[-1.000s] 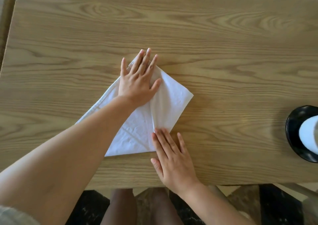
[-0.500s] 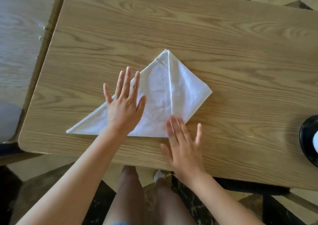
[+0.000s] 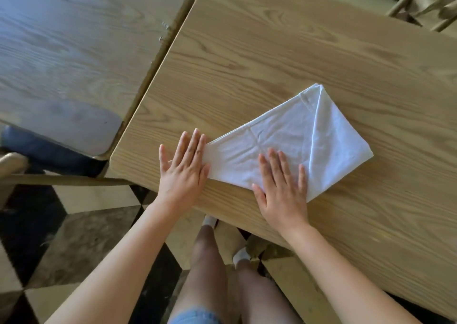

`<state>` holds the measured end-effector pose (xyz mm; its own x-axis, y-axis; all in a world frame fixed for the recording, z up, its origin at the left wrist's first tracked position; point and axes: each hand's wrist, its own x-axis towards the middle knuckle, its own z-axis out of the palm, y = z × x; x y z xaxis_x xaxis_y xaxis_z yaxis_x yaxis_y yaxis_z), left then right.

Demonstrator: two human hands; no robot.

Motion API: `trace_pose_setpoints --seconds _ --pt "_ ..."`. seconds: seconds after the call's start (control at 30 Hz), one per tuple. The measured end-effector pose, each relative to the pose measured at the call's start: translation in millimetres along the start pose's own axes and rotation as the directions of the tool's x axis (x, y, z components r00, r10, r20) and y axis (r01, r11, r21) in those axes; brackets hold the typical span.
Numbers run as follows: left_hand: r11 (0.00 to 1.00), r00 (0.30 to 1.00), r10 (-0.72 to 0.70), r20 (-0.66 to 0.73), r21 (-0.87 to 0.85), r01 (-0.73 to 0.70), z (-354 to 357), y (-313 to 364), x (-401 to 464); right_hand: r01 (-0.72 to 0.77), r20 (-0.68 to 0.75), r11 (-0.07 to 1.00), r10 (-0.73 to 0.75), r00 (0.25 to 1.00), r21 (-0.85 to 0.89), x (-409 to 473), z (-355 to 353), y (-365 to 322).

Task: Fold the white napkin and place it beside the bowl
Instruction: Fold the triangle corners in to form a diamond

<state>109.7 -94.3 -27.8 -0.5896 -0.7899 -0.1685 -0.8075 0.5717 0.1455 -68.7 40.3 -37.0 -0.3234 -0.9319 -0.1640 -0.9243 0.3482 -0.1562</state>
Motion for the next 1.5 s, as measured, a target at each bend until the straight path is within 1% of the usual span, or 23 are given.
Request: trace_pose_setpoints --seconds 0.07,0.13,0.23,0.33,0.4,0.5,0.57,0.6,0.63,0.7,0.77,0.9,1.0,1.07,1.13,1.17,1.2,1.23,1.27,1.3,1.33,1.4,1.5 --pt "0.997 0.998 -0.051 0.024 -0.05 0.052 -5 -6 -2 -0.004 0.004 1.0 0.004 1.0 -0.01 0 0 0" --pt "0.998 0.999 -0.049 0.02 -0.042 0.05 -14 -7 -2 -0.01 0.019 1.0 0.01 1.0 -0.024 -1 0 -1" --pt "0.996 0.997 -0.071 -0.031 -0.063 0.069 -27 -6 2 -0.004 0.036 0.999 0.005 0.999 -0.032 -1 -1 0" --pt "0.937 0.964 -0.264 0.01 -0.235 0.259 -39 -8 7 0.003 0.02 1.0 -0.002 1.0 -0.011 -1 -3 -3" --pt "0.899 0.935 -0.345 0.078 -0.258 0.354 -44 -13 11 0.013 -0.006 1.0 -0.013 1.0 0.017 0 -4 -9" --pt "0.916 0.947 -0.305 0.102 -0.24 0.321 -50 -17 18 0.041 -0.05 0.997 -0.038 0.998 0.061 6 -8 -20" --pt "0.885 0.937 -0.316 0.151 -0.309 0.348 -54 -16 21 0.083 -0.106 0.99 -0.071 0.992 0.11 13 -12 -31" --pt "0.83 0.923 -0.333 0.194 -0.404 0.384 -58 -14 21 0.115 -0.147 0.982 -0.093 0.985 0.15 17 -15 -37" --pt "0.731 0.909 -0.34 0.242 -0.54 0.417 -62 -10 23 0.148 -0.194 0.97 -0.11 0.975 0.193 21 -20 -42" --pt "0.434 0.886 -0.316 0.338 -0.779 0.452 -73 2 23 0.214 -0.273 0.936 -0.135 0.952 0.281 27 -30 -54" --pt "0.191 0.873 -0.259 0.413 -0.864 0.466 -82 13 21 0.259 -0.333 0.897 -0.136 0.933 0.358 32 -39 -61" --pt "-0.04 0.862 -0.148 0.485 -0.874 0.485 -93 30 21 0.226 -0.434 0.88 -0.025 0.9 0.418 38 -50 -60" --pt "-0.159 0.855 -0.044 0.517 -0.848 0.505 -96 42 25 0.139 -0.379 0.803 0.114 0.919 0.579 39 -60 -47" --pt "-0.151 0.879 0.007 0.478 -0.868 0.473 -96 52 29 0.126 -0.37 0.754 0.162 0.915 0.644 41 -69 -34" --pt "-0.077 0.922 -0.019 0.387 -0.92 0.384 -92 65 33 0.092 -0.371 0.733 0.228 0.9 0.674 46 -78 -15" --pt "0.015 0.949 -0.068 0.309 -0.951 0.31 -87 71 34 0.048 -0.343 0.707 0.282 0.896 0.706 50 -83 -4" --pt "0.158 0.974 -0.124 0.19 -0.965 0.208 -80 77 37 -0.012 -0.296 0.676 0.339 0.893 0.737 55 -86 8" --pt "0.341 0.988 -0.15 0.039 -0.936 0.089 -72 81 39 -0.085 -0.236 0.653 0.388 0.891 0.753 61 -88 21" --pt "0.522 0.987 -0.116 -0.107 -0.852 -0.031 -65 84 43 -0.156 -0.173 0.637 0.423 0.889 0.755 67 -89 33" --pt "0.654 0.976 -0.025 -0.218 -0.742 -0.149 -57 88 48 -0.214 -0.12 0.631 0.443 0.889 0.746 74 -89 45" --pt "0.728 0.954 0.095 -0.284 -0.634 -0.261 -47 91 54 -0.243 -0.089 0.638 0.442 0.893 0.73 82 -89 55" --pt "0.78 0.888 0.307 -0.343 -0.443 -0.441 -28 99 67 -0.262 -0.063 0.683 0.412 0.909 0.682 97 -89 72" --pt "0.809 0.836 0.465 -0.291 -0.245 -0.535 -10 114 81 -0.305 -0.037 0.784 0.385 0.922 0.541 122 -91 91"
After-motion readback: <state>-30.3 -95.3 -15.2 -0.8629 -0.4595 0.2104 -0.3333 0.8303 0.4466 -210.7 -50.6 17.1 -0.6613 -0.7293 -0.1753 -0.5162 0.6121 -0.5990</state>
